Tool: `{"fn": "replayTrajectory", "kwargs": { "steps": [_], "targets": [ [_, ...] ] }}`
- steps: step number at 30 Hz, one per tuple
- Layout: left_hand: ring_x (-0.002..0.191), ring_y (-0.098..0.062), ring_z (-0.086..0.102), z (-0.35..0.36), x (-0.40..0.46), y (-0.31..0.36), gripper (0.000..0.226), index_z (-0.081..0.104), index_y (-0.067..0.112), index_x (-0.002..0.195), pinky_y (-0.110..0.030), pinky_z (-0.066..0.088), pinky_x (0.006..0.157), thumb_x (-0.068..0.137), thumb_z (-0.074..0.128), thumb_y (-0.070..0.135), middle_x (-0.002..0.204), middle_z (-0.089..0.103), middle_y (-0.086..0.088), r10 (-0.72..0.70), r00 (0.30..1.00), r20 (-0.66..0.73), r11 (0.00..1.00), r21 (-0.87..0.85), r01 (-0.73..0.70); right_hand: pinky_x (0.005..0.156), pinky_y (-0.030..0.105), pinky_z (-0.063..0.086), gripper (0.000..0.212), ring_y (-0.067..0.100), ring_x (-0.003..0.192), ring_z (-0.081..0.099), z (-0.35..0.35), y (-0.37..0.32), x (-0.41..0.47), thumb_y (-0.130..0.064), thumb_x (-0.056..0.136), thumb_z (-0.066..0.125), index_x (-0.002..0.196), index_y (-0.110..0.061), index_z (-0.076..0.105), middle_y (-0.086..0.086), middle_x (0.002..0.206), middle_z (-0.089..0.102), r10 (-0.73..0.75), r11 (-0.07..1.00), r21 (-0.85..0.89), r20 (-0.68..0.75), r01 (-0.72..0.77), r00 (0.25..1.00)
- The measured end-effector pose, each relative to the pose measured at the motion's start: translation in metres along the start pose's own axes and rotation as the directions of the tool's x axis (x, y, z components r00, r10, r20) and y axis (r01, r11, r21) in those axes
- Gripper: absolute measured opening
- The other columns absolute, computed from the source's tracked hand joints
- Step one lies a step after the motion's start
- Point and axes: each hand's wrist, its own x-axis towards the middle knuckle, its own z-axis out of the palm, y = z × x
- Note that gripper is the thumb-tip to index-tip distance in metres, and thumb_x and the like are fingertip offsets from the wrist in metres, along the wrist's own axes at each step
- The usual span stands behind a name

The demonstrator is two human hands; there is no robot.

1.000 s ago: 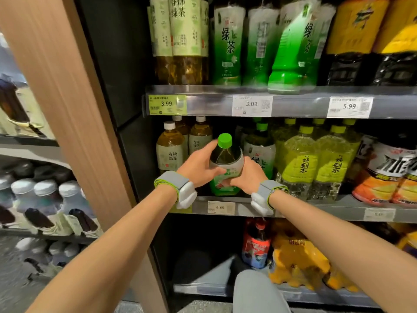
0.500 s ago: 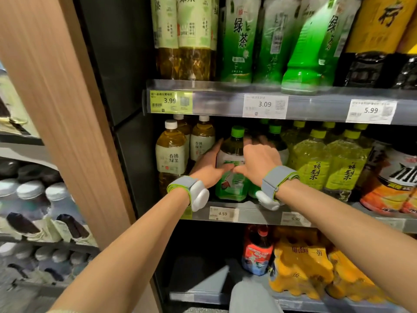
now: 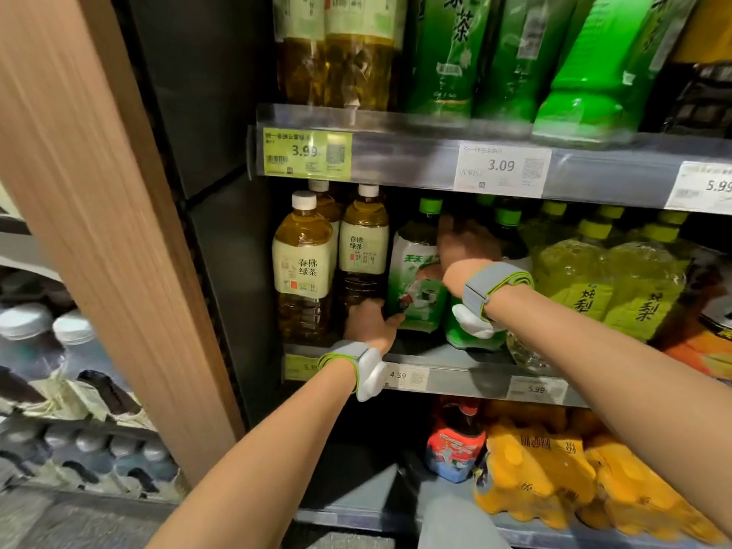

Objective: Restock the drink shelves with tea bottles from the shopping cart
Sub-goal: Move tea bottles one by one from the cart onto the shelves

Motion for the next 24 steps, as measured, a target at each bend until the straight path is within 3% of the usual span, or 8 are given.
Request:
{"fn": "replayTrajectory", "kwargs": {
  "steps": [4, 9, 14, 24],
  "targets": [
    [0.113, -0.034, 0.057, 0.010, 0.005, 0.012, 0.044, 0.059, 0.007, 0.117, -0.037, 0.049, 0.089, 0.085, 0.066, 0.037, 0.120, 0.062, -0.014, -0.097, 0.993, -0.069, 0.995, -0.028, 0.095, 0.095, 0.043, 0.042, 0.091, 0.035, 0.132, 0.037, 0.001, -0.004, 0.012, -0.047, 0.077, 0.072, 0.142, -0.006, 0.023, 0.017, 0.141, 0.040, 0.006, 1.000, 0.013, 0.009, -0.006, 1.000],
    [0.117, -0.037, 0.054, 0.019, 0.005, 0.014, 0.044, 0.059, 0.005, 0.117, -0.038, 0.047, 0.093, 0.085, 0.066, 0.035, 0.123, 0.059, -0.018, -0.177, 0.979, -0.099, 0.972, -0.175, 0.158, 0.085, 0.043, 0.046, 0.086, 0.038, 0.119, 0.052, 0.001, -0.001, 0.021, -0.048, 0.076, 0.072, 0.138, -0.007, 0.027, 0.018, 0.130, 0.052, -0.057, 0.998, 0.004, 0.008, 0.057, 0.998],
    [0.118, -0.036, 0.054, 0.022, 0.007, 0.022, 0.040, 0.061, 0.008, 0.119, -0.035, 0.046, 0.092, 0.087, 0.064, 0.032, 0.124, 0.060, -0.017, -0.254, 0.960, -0.114, 0.927, -0.312, 0.208, 0.085, 0.044, 0.048, 0.080, 0.040, 0.114, 0.056, -0.004, -0.001, 0.033, -0.042, 0.078, 0.073, 0.133, -0.002, 0.030, 0.021, 0.126, 0.056, -0.082, 0.997, -0.013, 0.034, 0.083, 0.996],
    [0.127, -0.034, 0.048, 0.038, 0.023, 0.031, 0.044, 0.048, 0.005, 0.131, -0.034, 0.040, 0.100, 0.091, 0.057, 0.022, 0.135, 0.052, -0.016, -0.176, 0.981, -0.086, 0.947, -0.287, 0.145, 0.092, 0.046, 0.046, 0.105, 0.043, 0.120, 0.052, 0.004, -0.001, 0.068, -0.034, 0.077, 0.076, 0.145, 0.005, 0.006, 0.028, 0.134, 0.049, -0.098, 0.995, 0.011, 0.077, 0.098, 0.992]
  ]
}}
